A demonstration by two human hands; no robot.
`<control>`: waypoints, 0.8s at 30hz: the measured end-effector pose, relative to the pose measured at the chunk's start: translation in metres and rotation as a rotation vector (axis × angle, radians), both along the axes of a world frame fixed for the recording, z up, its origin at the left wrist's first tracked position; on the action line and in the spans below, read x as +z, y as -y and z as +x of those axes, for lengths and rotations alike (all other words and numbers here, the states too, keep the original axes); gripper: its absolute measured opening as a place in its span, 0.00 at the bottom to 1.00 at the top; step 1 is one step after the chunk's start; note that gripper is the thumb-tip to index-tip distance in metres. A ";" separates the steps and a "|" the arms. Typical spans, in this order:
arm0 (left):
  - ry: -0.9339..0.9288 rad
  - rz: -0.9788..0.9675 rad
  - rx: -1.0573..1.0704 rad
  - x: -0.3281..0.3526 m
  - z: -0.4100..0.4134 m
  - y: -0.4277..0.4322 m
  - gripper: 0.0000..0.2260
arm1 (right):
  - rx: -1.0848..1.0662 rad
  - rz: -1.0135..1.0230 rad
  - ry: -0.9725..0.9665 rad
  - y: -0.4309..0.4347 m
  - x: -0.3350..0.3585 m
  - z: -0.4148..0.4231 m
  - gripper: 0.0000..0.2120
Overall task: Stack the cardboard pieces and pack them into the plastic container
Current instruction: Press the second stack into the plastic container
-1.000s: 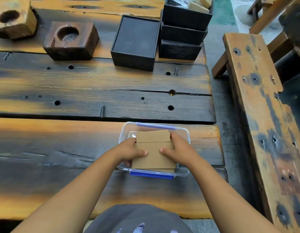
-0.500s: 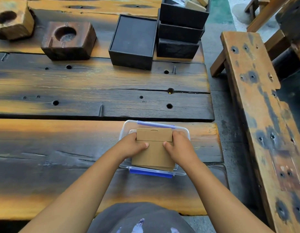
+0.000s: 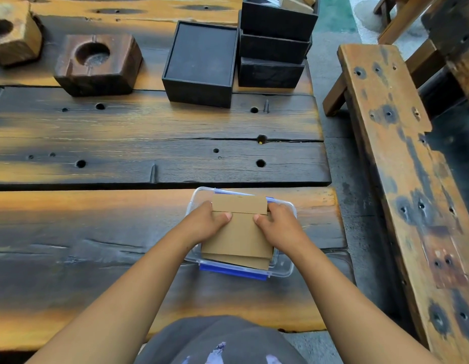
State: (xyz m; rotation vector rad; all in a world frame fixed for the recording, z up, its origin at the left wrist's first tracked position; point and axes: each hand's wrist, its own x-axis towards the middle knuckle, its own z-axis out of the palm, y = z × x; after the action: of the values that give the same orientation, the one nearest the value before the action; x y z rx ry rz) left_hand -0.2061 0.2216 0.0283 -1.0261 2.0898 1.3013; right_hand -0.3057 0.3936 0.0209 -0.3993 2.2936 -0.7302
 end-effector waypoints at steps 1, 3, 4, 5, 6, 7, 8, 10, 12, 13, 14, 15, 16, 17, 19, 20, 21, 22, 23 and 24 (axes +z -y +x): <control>-0.002 0.007 -0.002 -0.001 0.000 0.000 0.15 | -0.003 0.015 0.010 -0.001 -0.001 0.002 0.13; 0.018 0.035 -0.023 -0.004 0.001 -0.002 0.16 | 0.024 0.083 0.010 -0.003 -0.003 0.007 0.17; 0.049 0.035 -0.062 -0.004 0.003 -0.003 0.17 | 0.050 0.132 0.004 -0.006 -0.004 0.011 0.18; 0.098 0.026 -0.117 -0.004 0.005 -0.003 0.19 | 0.075 0.180 0.003 -0.008 -0.004 0.015 0.20; 0.144 0.027 -0.157 -0.004 0.008 -0.003 0.21 | 0.095 0.220 0.014 -0.010 -0.005 0.018 0.23; 0.173 0.051 -0.168 -0.005 0.011 -0.003 0.22 | 0.110 0.244 0.041 -0.013 -0.006 0.022 0.28; 0.186 0.094 -0.156 -0.007 0.013 -0.002 0.23 | 0.112 0.244 0.091 -0.015 -0.007 0.025 0.34; 0.181 0.165 -0.108 -0.009 0.018 -0.001 0.23 | 0.075 0.180 0.231 -0.018 -0.008 0.030 0.42; 0.167 0.202 -0.093 -0.009 0.018 -0.001 0.22 | 0.016 0.112 0.334 -0.021 -0.008 0.034 0.46; 0.163 0.219 -0.092 -0.009 0.018 -0.001 0.22 | 0.000 0.093 0.346 -0.023 -0.008 0.036 0.47; 0.161 0.239 -0.087 -0.008 0.017 -0.002 0.22 | -0.013 0.080 0.342 -0.025 -0.008 0.038 0.46; 0.161 0.255 -0.080 -0.007 0.017 -0.002 0.21 | -0.030 0.063 0.334 -0.026 -0.009 0.039 0.46; 0.158 0.264 -0.075 -0.007 0.017 -0.002 0.21 | -0.048 0.041 0.333 -0.026 -0.010 0.040 0.45; 0.154 0.270 -0.070 -0.007 0.018 -0.003 0.21 | -0.062 0.015 0.339 -0.026 -0.011 0.040 0.43; 0.136 0.273 -0.057 -0.008 0.020 -0.004 0.21 | -0.071 -0.024 0.363 -0.027 -0.013 0.037 0.38; 0.123 0.270 -0.045 -0.010 0.021 -0.005 0.21 | -0.072 -0.040 0.378 -0.028 -0.014 0.035 0.36; 0.108 0.269 -0.028 -0.012 0.023 -0.006 0.21 | -0.072 -0.056 0.390 -0.028 -0.014 0.034 0.34; 0.093 0.269 -0.001 -0.014 0.026 -0.007 0.21 | -0.068 -0.071 0.395 -0.027 -0.014 0.032 0.34; 0.079 0.275 0.027 -0.015 0.029 -0.008 0.22 | -0.066 -0.081 0.392 -0.026 -0.014 0.030 0.34; 0.064 0.286 0.066 -0.017 0.032 -0.009 0.21 | -0.063 -0.088 0.387 -0.024 -0.015 0.027 0.34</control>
State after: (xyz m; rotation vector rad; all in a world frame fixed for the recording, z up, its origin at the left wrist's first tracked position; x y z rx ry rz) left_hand -0.1741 0.2306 0.0111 -1.0015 1.7720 1.5261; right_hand -0.2782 0.4180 0.0059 -0.2031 1.9216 -0.8600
